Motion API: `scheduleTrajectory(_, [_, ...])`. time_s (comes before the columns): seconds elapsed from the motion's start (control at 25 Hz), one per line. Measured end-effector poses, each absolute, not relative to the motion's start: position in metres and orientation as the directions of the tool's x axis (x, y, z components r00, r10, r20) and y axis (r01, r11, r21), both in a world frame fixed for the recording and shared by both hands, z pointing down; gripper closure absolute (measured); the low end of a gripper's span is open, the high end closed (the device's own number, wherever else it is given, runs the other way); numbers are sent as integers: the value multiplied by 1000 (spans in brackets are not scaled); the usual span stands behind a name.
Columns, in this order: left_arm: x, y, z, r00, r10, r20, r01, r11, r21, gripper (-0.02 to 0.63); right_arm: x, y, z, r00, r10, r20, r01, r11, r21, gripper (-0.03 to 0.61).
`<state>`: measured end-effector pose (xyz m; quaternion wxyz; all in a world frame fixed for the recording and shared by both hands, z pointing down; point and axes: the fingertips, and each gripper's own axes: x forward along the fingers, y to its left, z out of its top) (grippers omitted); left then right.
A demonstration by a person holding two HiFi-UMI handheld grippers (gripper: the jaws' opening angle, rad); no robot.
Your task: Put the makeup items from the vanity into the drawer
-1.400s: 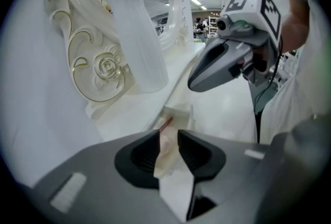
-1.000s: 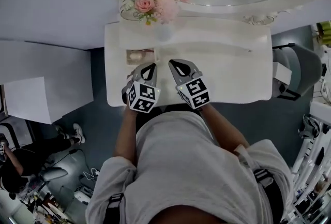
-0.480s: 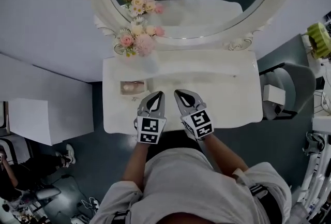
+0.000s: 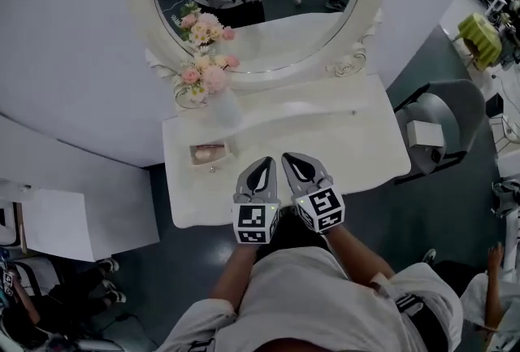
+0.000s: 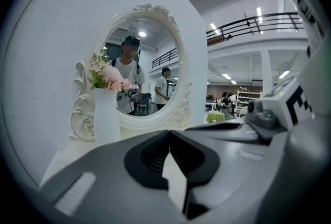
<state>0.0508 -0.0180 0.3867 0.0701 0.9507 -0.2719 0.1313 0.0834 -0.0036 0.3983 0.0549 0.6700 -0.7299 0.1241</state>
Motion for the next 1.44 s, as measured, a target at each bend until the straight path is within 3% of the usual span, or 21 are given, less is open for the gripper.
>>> scheduleTrajectory(0.48, [54, 43, 367, 866, -439, 241, -467, -881, 75, 611, 81, 73, 381, 38, -975, 217, -995, -56, -77, 580])
scheduleTrajectory(1.44, [35, 46, 363, 859, -447, 249, -472, -880, 48, 611, 60, 71, 368, 5, -981, 194, -997, -19, -70, 580])
